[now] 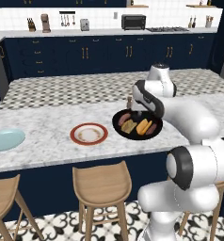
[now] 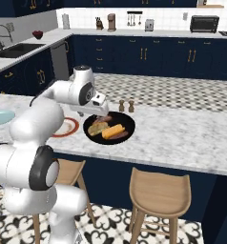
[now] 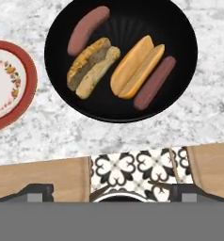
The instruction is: Place one bun and one sausage from the bowl on each plate.
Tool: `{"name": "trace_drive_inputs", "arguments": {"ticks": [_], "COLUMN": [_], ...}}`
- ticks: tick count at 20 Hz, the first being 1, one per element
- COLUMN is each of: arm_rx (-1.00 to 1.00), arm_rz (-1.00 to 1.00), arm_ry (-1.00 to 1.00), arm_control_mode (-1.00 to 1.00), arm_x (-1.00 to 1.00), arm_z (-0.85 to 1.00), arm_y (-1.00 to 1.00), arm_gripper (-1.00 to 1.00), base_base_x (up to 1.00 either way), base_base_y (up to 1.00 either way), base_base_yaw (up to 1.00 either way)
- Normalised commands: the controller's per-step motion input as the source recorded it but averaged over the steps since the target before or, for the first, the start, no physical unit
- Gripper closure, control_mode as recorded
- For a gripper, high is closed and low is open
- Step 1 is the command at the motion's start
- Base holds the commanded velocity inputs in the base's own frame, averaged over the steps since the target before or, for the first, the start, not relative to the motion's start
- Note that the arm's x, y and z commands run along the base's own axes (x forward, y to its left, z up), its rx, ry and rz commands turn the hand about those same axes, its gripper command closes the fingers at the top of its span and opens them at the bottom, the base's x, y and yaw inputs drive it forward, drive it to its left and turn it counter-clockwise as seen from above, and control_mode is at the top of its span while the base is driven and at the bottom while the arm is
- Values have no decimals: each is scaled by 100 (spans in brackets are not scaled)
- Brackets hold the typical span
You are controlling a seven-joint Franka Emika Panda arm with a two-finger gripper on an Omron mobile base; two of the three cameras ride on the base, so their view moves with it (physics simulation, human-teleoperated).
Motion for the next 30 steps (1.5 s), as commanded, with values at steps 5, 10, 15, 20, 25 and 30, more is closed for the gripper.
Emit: {"name": "trace_drive_inputs", "arguments": {"ticks": [5,10,15,20,25,30], "arm_rx": [-7,-2,1,0,1,6], "arm_rz": [-13,-8,-3,-6,-7,-6], "arm_ry": [1,-1,-6,-2,-5,-3], "arm_control_mode": [-100,-100,-100,-100,-100,-100], "arm_x": [50,32,47,54,40,29], "arm_z": [-83,-75,-50,-34,-26,-23], "arm_y": [-23,-26,-8,-9,-6,0], "arm_gripper": [-100,-100,-100,-100,-100,-100], "base_base_x": [0,0,0,0,0,0], "base_base_y": [0,0,0,0,0,0], "base_base_yaw": [0,0,0,0,0,0]}}
